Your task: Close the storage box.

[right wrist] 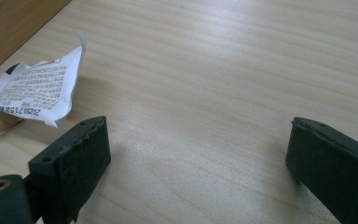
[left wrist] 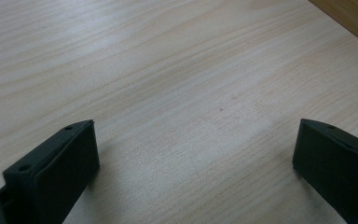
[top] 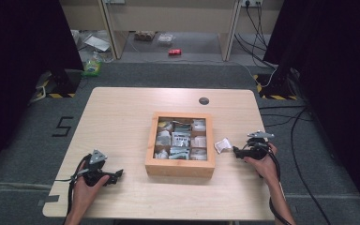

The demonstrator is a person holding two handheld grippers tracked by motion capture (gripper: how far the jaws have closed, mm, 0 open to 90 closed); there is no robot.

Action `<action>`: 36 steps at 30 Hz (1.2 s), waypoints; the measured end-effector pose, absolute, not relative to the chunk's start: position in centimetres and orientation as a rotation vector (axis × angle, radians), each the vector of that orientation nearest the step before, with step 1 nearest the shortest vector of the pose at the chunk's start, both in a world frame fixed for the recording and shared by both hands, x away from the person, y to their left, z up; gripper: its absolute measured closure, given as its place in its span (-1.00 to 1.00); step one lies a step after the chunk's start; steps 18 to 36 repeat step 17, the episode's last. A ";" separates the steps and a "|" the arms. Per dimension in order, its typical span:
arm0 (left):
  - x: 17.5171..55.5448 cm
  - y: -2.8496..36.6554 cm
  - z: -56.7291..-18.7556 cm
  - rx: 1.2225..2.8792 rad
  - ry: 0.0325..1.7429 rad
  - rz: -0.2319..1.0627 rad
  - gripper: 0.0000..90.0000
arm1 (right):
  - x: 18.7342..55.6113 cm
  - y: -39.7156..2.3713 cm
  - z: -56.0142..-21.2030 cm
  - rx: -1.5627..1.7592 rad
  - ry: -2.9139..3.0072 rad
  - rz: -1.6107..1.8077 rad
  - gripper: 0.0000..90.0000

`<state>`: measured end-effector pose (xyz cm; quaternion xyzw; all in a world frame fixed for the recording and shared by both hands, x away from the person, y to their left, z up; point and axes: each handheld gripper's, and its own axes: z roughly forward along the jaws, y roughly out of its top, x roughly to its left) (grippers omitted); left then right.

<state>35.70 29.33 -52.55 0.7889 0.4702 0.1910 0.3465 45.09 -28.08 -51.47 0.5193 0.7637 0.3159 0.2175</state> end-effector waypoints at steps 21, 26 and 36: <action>35.7 29.3 -52.5 2.047 1.220 0.496 -1.00 | 45.1 -28.1 -51.5 1.436 2.118 0.875 -0.85; 35.7 29.3 -52.5 2.047 1.220 0.496 -1.00 | 45.1 -28.1 -51.5 1.436 2.118 0.875 -0.85; 35.7 29.3 -52.5 2.047 1.220 0.496 -1.00 | 45.1 -28.1 -51.5 1.436 2.118 0.875 -0.85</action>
